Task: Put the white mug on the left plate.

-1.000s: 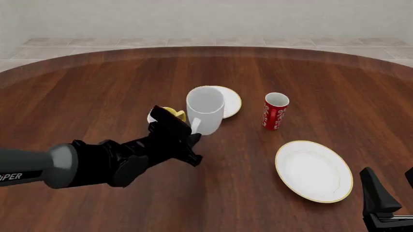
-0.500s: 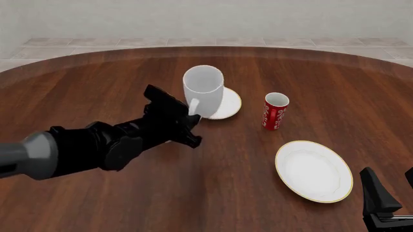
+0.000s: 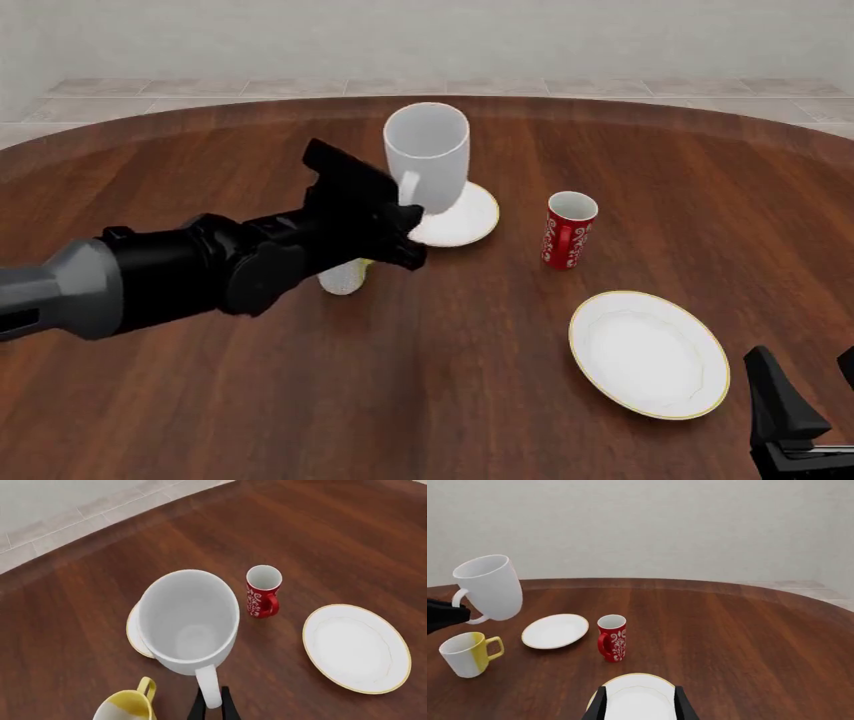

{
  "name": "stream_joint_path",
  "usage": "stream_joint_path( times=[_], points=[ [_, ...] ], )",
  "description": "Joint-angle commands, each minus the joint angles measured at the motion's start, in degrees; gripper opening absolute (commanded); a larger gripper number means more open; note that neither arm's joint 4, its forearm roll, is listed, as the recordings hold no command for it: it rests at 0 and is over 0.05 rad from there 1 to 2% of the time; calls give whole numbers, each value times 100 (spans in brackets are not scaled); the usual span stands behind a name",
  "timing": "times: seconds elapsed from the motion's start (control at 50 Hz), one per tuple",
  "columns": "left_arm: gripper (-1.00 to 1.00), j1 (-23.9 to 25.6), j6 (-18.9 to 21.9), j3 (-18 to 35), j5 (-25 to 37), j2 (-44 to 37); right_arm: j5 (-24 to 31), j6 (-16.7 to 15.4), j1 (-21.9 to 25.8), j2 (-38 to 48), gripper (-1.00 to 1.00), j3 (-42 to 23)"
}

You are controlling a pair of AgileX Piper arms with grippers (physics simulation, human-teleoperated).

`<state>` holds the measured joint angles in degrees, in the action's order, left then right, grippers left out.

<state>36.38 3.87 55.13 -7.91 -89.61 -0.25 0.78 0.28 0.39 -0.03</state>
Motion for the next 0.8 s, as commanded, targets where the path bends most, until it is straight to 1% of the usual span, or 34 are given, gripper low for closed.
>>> stream_joint_path(
  times=[0.02, 0.3, 0.52, 0.8],
  points=[
    [-100, -9, 39, 323, 102, -118, -15, 26, -14, 12, 100, -2],
    [-100, -145, -1, 587, 103, -403, -15, 53, -21, 6, 100, -2],
    [-100, -230, -13, 673, 26, -595, -13, 61, -24, 7, 100, -3],
    [-100, -495, 16, 868, -28, -876, -14, 75, -29, 11, 100, -2]
  ],
)
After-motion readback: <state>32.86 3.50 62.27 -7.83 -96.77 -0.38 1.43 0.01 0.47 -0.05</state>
